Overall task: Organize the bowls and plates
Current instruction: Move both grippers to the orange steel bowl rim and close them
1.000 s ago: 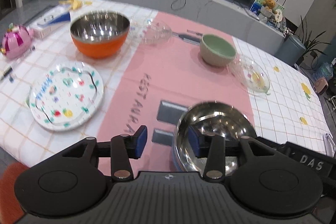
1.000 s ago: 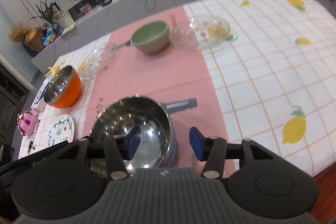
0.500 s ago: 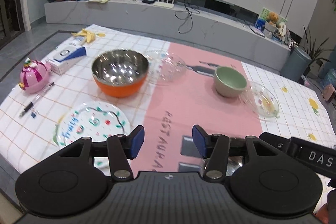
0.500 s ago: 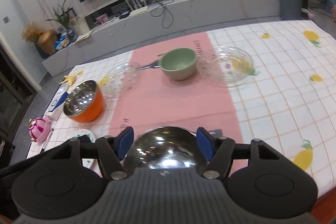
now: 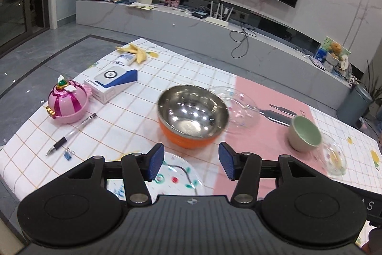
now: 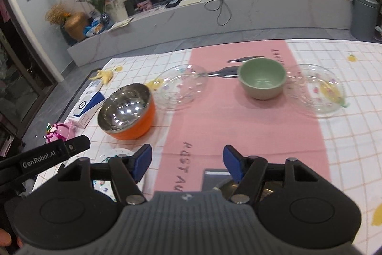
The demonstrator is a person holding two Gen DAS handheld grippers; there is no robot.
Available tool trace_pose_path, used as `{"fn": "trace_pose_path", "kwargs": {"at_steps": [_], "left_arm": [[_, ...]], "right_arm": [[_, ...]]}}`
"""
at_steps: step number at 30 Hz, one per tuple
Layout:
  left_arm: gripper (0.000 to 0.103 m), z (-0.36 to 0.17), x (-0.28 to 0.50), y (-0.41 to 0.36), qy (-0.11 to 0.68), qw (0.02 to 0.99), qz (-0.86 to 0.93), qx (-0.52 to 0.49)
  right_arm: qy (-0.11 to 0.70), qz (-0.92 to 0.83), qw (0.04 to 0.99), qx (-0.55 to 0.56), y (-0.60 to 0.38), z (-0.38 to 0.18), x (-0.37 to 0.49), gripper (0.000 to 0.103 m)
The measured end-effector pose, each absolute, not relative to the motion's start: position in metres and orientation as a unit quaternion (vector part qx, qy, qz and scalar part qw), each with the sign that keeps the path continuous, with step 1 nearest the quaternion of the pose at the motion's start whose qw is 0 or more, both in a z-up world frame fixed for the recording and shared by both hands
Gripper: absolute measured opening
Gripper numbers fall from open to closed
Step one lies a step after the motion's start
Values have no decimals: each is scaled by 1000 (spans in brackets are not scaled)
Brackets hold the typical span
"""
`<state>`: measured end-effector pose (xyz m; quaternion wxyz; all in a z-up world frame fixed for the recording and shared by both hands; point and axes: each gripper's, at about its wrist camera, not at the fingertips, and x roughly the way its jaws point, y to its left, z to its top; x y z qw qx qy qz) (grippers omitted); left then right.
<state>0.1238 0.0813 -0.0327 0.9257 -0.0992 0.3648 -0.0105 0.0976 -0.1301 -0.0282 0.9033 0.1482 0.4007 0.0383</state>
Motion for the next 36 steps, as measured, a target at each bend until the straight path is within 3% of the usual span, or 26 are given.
{"fn": "trace_pose_path", "kwargs": {"at_steps": [10,24,27,36], "left_arm": [[59,-53,176,115,381,915,-9,-131],[48,-96,236,135,420,894,-1,-155],[42,-101,241,135,429,890,2,-156],[26,-108,246,131,437,885,-10,-159]], "right_arm": [[430,44,892,129,-84,-43,166,63],[475,20,870,129,-60,-75,247,48],[482,25,867,127,-53,-81,255,47],[506,30,851,135,-39,-101,270,24]]}}
